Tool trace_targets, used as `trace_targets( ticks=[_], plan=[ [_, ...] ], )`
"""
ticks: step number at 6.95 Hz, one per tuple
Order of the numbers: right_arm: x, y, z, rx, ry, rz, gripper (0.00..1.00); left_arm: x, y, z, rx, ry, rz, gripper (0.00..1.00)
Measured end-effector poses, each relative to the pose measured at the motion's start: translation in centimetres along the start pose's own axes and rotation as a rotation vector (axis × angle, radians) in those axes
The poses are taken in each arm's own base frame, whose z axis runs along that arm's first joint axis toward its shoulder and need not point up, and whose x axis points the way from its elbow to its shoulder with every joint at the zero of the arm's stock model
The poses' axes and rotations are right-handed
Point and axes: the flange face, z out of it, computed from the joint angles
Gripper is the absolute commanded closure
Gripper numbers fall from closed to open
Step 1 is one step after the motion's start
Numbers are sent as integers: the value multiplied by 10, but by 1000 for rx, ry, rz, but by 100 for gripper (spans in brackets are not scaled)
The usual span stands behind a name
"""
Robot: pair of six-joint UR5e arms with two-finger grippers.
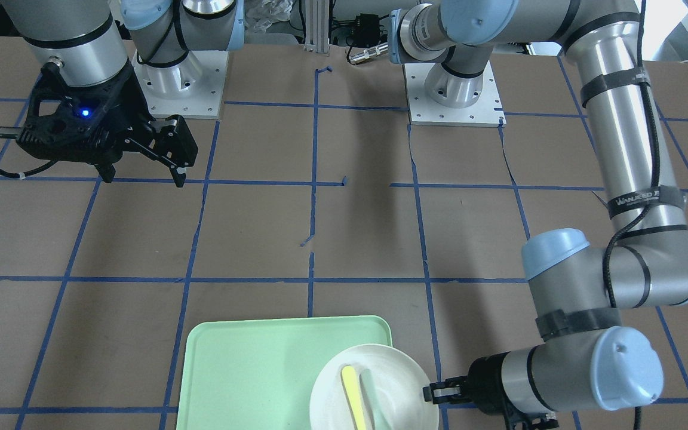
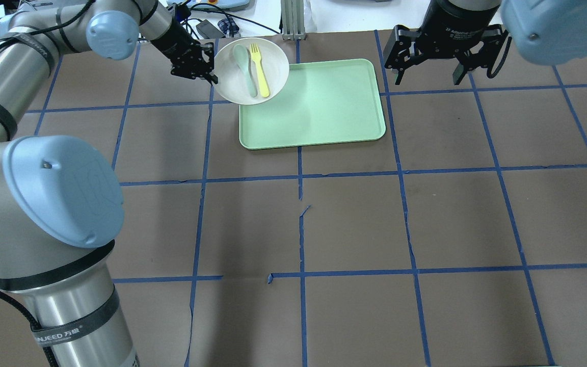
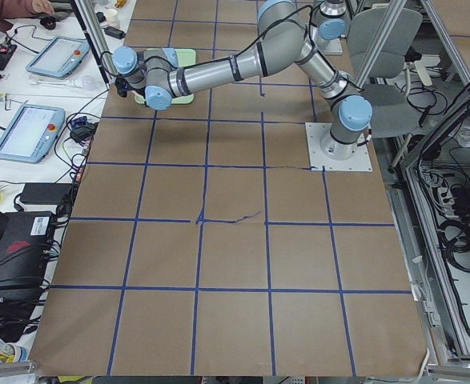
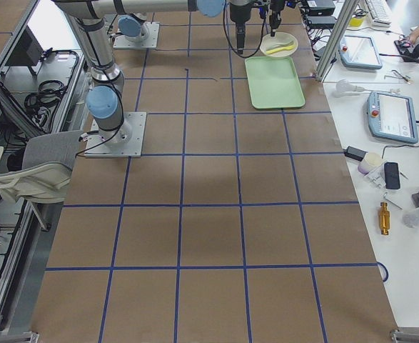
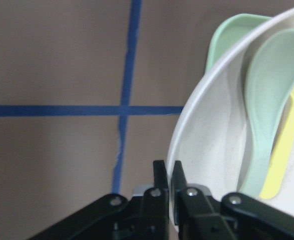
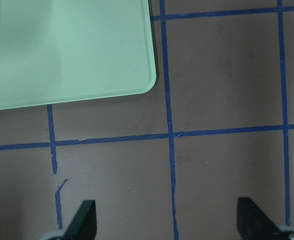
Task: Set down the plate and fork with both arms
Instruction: 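Carry the plate with the left gripper and lower it onto the green tray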
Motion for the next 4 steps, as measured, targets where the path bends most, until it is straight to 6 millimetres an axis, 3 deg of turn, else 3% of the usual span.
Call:
trace_targets(
  ticks=[3,4],
  plan=[
    [0,0,0,1,0,0,0,55,14,52,-44,36,-30,100],
    [0,0,0,0,0,0,0,64,18,68,-62,31,-38,100]
  ],
)
